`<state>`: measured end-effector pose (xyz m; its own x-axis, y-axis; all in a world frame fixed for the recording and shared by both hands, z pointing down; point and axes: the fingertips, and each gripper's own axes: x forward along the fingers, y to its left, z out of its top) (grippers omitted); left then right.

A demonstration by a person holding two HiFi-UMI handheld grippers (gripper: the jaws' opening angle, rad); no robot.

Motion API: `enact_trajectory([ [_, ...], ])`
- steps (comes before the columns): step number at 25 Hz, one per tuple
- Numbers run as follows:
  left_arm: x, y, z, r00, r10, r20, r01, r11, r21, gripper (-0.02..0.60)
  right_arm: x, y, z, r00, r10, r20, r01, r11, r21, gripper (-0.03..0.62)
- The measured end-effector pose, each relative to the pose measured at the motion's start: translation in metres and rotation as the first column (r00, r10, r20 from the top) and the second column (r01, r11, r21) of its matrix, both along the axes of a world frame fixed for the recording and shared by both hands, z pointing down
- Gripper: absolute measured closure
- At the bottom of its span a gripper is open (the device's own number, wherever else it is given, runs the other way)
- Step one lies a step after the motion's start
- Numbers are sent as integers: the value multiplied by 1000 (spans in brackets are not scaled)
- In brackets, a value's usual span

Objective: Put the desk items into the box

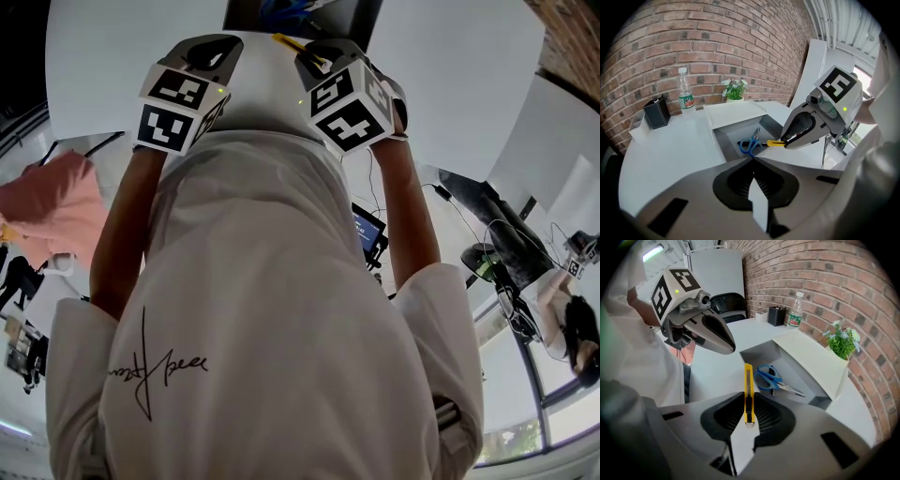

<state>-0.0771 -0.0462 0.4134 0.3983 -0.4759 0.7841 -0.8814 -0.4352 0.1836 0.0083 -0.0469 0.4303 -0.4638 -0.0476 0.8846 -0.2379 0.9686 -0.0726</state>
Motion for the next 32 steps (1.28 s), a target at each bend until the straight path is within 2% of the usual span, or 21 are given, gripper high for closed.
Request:
enact_trajectory([
  [8, -1, -5, -5, 1000, -9, -6, 9, 1000, 11, 575, -3, -6, 1, 1000, -2, 7, 2, 1000, 7, 513],
  [19, -5, -13, -4, 1000, -29, -3, 29, 1000, -6, 575, -7, -20, 3, 1000, -6, 17, 6, 1000, 1, 513],
  [25, -13, -15, 1, 996, -81, -45, 80, 996, -31, 575, -11, -22, 6, 1000, -10, 17, 10, 1000, -4, 513],
  [32, -15, -11, 6, 996, -77, -38, 76, 996, -45, 575, -11, -24, 8, 1000, -7, 14, 7, 1000, -8, 513],
])
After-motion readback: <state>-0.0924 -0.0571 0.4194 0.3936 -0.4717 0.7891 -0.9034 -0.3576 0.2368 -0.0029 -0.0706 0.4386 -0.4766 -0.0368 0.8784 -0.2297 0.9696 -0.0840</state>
